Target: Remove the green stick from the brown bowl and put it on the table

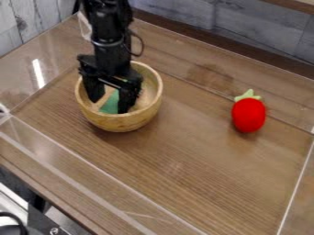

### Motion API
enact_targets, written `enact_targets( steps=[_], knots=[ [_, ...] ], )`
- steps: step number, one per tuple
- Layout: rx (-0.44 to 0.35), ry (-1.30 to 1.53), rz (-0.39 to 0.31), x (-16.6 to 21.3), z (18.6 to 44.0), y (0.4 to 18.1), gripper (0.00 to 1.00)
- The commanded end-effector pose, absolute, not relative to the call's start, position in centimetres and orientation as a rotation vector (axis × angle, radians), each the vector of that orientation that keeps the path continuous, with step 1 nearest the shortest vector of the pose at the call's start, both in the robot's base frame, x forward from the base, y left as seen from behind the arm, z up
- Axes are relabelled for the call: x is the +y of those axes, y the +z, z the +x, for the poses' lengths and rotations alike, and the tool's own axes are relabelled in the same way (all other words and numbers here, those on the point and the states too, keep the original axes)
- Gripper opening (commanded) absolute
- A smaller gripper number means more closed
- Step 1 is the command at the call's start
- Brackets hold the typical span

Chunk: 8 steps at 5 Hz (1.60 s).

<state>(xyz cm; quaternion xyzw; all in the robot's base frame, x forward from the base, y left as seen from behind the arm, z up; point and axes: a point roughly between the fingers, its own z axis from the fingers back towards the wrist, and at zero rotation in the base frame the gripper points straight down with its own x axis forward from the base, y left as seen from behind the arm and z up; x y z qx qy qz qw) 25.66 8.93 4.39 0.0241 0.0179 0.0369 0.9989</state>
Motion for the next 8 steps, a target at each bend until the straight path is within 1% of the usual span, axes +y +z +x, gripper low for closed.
enact_targets(
  steps=[1,2,5,7,8],
  knots=[
    [-0.003,0.063,0.062,9.0,26.6,4.4,1.0],
    [-0.006,0.062,0.064,8.9,27.1,3.6,0.0],
    [-0.005,0.224,0.046,11.6,28.5,4.5,0.0],
    [-0.008,0.233,0.034,12.0,28.0,4.6,0.0],
    [-0.011,0.175,0.028,11.4,27.7,4.7,0.0]
  ],
)
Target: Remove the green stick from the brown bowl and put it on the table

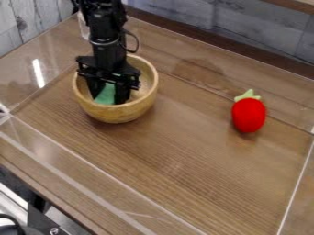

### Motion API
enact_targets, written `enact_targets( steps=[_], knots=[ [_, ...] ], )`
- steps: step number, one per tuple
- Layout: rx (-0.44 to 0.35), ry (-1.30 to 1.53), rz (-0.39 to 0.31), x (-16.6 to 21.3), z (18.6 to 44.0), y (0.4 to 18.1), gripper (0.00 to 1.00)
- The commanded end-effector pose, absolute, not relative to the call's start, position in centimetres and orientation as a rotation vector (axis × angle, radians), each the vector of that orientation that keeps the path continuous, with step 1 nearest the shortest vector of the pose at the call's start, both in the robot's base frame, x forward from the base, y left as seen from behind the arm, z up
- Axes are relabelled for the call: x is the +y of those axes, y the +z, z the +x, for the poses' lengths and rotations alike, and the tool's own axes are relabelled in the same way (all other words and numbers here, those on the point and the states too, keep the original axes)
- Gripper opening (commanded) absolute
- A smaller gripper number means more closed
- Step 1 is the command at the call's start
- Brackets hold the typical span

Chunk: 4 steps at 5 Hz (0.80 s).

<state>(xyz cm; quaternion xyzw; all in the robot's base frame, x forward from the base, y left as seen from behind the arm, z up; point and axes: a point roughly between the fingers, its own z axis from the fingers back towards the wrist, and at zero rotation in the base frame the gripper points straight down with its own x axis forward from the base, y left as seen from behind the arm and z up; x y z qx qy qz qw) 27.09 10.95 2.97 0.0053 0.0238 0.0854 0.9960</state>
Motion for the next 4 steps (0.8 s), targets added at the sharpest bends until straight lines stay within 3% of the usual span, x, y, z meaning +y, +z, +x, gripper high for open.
enact_targets(
  steps=[1,2,4],
  knots=[
    [-0.013,0.12,0.022,10.9,27.4,4.9,0.0],
    [-0.013,0.166,0.017,10.4,27.4,5.1,0.0],
    [-0.063,0.379,0.006,9.4,27.8,8.7,0.0]
  ],
)
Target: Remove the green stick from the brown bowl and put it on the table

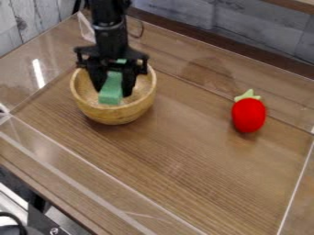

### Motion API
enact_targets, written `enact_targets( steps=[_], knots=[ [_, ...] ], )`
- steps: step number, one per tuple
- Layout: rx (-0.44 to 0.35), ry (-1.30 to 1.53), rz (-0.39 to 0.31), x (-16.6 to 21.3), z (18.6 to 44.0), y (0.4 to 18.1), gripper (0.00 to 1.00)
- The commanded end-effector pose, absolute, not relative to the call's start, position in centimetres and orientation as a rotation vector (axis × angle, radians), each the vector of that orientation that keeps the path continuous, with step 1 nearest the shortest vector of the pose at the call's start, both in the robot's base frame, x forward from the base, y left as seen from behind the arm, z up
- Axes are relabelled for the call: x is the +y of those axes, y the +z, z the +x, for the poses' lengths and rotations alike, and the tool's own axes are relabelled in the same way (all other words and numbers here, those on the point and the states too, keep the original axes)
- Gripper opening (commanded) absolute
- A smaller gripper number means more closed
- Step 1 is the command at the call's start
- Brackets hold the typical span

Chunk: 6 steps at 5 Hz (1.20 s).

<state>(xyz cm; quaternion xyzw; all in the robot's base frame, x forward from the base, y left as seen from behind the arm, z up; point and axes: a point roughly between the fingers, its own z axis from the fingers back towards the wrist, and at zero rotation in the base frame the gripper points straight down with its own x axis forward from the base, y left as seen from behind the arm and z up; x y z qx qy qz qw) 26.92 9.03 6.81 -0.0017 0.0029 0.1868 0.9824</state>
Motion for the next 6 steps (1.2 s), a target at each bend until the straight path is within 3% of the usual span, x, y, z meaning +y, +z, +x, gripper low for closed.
enact_targets(
  steps=[1,2,3,6],
  knots=[
    [-0.085,0.34,-0.005,9.5,27.8,10.8,0.0],
    [-0.104,0.297,-0.016,8.8,27.7,12.7,0.0],
    [-0.106,0.236,-0.021,6.6,28.3,12.0,0.0],
    [-0.062,-0.017,-0.006,-1.0,27.0,7.2,0.0]
  ],
)
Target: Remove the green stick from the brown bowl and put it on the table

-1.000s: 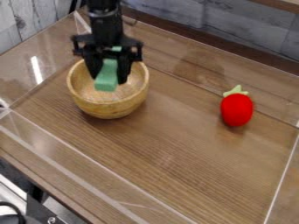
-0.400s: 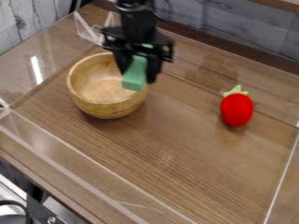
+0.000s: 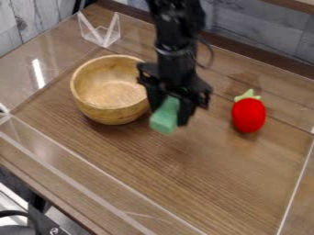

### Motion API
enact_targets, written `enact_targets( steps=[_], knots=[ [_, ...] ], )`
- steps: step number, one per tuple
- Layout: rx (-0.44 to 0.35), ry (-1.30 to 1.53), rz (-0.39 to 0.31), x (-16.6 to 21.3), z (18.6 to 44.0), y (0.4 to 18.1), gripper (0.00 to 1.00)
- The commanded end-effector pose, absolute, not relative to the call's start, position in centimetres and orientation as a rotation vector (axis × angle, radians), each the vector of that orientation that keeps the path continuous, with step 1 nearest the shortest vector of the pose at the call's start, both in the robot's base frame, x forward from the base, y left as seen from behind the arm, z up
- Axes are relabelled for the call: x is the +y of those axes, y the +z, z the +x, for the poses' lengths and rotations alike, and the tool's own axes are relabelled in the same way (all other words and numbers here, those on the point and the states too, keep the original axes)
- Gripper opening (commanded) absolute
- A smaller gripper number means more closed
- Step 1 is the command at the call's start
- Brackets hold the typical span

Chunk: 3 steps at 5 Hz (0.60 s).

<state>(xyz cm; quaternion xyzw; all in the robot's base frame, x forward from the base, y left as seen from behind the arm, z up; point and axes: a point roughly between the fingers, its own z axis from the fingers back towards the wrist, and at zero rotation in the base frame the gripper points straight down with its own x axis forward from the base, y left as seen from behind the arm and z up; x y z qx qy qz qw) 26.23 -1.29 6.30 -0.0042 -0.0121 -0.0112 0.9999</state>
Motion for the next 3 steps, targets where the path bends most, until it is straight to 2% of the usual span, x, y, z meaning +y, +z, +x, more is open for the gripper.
enact_targets(
  steps=[1,2,3],
  knots=[
    [-0.049,0.022,-0.001,-2.5,27.1,6.3,0.0],
    [-0.034,0.079,0.005,-3.4,27.4,5.4,0.0],
    [-0.034,0.047,0.005,-4.4,27.9,6.0,0.0]
  ],
)
